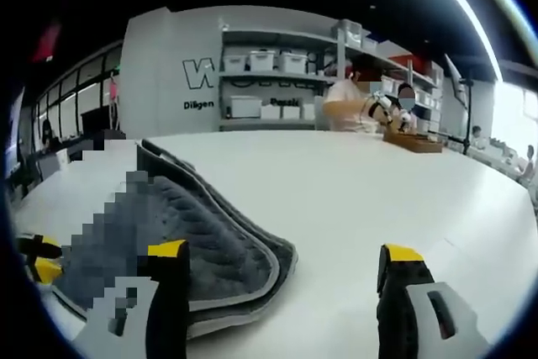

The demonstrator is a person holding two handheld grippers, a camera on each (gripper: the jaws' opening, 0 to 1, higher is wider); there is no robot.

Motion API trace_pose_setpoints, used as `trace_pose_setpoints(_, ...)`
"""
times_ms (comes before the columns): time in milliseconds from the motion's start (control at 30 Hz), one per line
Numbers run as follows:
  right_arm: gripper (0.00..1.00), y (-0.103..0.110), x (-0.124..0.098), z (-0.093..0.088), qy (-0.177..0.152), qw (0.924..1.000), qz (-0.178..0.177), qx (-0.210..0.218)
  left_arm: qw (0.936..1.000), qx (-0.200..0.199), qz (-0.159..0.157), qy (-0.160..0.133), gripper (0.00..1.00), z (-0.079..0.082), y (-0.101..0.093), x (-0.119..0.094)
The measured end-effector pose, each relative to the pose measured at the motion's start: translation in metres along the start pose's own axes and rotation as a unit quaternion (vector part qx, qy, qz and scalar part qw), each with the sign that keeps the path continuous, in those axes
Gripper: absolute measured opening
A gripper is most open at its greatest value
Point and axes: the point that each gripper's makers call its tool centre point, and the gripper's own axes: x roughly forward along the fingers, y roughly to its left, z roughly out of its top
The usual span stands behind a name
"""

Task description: Open the folded towel by lifting each exposed corner and separating the folded layers until the towel lies flat within the target outline without major curled edges

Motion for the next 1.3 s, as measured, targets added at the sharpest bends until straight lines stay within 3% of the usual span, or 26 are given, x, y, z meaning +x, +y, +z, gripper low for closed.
trace_pose_setpoints(133, 0.91, -0.0002, -0.0002, -0.0007, 0.001, 1.0, 0.0, 0.004, 0.9999, -0.015, -0.007, 0.001, 0.24, -0.0009, -0.0018, 0.0006)
trace_pose_setpoints(467, 0.89, 0.0017, 0.0003, -0.0016, 0.003, 1.0, 0.005, 0.002, 0.9998, -0.01, -0.014, 0.01, 0.17, -0.0051, -0.005, 0.0029)
trace_pose_setpoints(733, 0.88, 0.0035, 0.0003, -0.0023, 0.005, 1.0, 0.008, 0.001, 0.9998, 0.001, -0.019, 0.011, 0.05, -0.0063, -0.0073, 0.0036)
trace_pose_setpoints(1300, 0.87, 0.0081, -0.0004, -0.0019, 0.005, 0.9999, 0.016, -0.002, 0.9993, -0.001, -0.02, 0.032, 0.02, -0.01, -0.004, -0.0034)
